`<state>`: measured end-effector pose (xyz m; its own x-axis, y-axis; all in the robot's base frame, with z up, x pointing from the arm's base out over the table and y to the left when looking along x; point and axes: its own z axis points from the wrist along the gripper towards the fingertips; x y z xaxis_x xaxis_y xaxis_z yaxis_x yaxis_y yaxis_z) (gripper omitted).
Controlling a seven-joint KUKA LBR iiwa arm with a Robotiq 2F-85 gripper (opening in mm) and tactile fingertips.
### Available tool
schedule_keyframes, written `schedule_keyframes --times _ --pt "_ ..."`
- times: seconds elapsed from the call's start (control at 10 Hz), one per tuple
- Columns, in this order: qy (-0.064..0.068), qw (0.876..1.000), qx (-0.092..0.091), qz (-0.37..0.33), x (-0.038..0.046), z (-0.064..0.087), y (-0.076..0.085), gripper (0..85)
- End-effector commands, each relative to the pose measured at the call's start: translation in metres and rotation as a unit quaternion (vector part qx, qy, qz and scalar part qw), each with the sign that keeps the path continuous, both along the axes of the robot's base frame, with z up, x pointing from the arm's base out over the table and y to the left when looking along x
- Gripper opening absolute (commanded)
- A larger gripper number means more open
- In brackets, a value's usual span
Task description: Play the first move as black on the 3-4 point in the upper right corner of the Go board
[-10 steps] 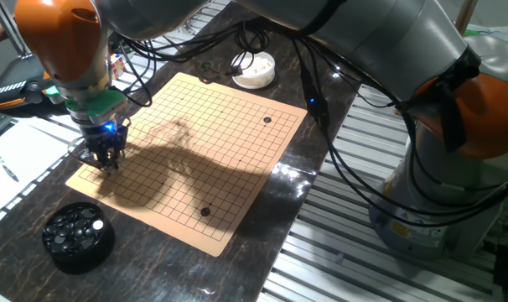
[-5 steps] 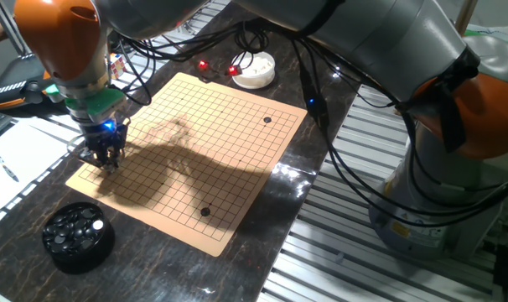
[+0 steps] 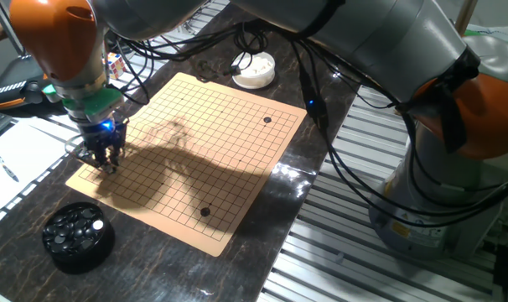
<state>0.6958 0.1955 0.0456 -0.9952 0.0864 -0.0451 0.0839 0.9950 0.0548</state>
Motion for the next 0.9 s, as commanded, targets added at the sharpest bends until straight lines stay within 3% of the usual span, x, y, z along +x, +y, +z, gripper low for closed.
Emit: schedule_keyframes --times 0.0,0.1,0.5,0.8 --pt "0.000 1.000 -0.004 -0.004 -0.0001 0.007 0.003 25.0" --pt "0.000 1.000 -0.006 -0.004 -0.0010 0.015 0.005 23.0" --pt "0.010 1.000 -0.013 -0.006 -0.0088 0.052 0.015 0.7" --pt "0.009 1.000 -0.029 0.003 -0.0156 0.074 0.017 0.7"
